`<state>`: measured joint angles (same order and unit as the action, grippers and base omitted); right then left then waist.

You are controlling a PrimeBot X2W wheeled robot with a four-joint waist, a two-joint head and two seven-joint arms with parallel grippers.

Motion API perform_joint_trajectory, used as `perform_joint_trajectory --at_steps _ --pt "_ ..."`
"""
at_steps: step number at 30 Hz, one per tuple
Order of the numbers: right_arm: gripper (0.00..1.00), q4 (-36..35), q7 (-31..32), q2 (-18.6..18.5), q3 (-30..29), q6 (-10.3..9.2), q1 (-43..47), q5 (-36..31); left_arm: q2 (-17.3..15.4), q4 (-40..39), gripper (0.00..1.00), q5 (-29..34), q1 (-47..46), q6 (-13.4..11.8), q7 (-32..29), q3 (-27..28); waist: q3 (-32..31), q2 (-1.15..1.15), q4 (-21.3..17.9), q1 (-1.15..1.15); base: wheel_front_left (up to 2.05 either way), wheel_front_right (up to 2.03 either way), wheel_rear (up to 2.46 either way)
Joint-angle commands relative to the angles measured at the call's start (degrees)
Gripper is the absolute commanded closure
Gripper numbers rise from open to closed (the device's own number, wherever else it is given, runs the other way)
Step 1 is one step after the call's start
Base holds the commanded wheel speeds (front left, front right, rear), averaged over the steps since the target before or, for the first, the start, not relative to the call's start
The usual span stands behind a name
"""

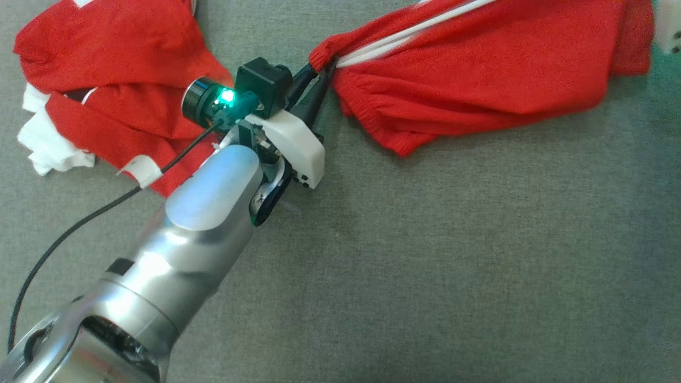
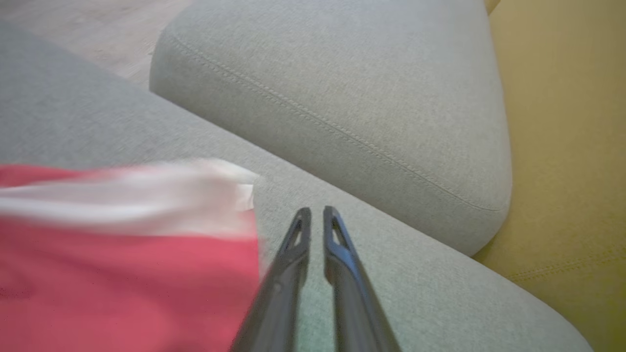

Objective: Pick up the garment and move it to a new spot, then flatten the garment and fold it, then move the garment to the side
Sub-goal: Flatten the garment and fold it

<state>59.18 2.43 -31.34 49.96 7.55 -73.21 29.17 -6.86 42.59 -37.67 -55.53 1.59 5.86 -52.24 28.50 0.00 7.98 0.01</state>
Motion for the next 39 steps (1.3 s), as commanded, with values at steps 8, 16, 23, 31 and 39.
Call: perform_joint_trajectory --at_steps 8,16,23,31,39 --pt "0.0 4.4 -5.0 0.8 -2.4 -0.06 -1.1 4.2 -0.5 2.2 0.0 0.2 -1.6 0.1 2.0 0.9 -1.1 0.0 0.4 -0.01 0.0 0.0 0.0" --pt "0.0 3.8 -12.9 2.9 -4.3 -0.06 2.3 10.0 -2.4 3.3 0.0 -1.5 -0.4 -1.0 5.8 3.6 -6.4 0.0 -2.3 -0.01 0.0 0.0 0.0" --pt "0.0 -2.4 -17.1 3.7 -7.3 -0.06 7.0 15.6 -4.9 -2.5 0.0 -4.6 4.1 -2.8 8.9 10.5 -13.0 0.0 -4.9 -0.01 0.0 0.0 0.0" --pt "0.0 -11.3 -17.4 6.3 -13.1 -0.06 18.3 14.5 -7.3 -16.9 0.0 -3.1 15.7 -6.3 9.1 21.7 -19.4 0.0 -7.1 -0.01 0.0 0.0 0.0" --pt "0.0 -18.9 -17.4 12.4 -26.1 -0.06 32.7 7.5 -7.3 -24.2 0.0 2.0 28.9 -6.7 9.1 26.5 -24.4 0.0 -8.4 -0.01 0.0 0.0 0.0"
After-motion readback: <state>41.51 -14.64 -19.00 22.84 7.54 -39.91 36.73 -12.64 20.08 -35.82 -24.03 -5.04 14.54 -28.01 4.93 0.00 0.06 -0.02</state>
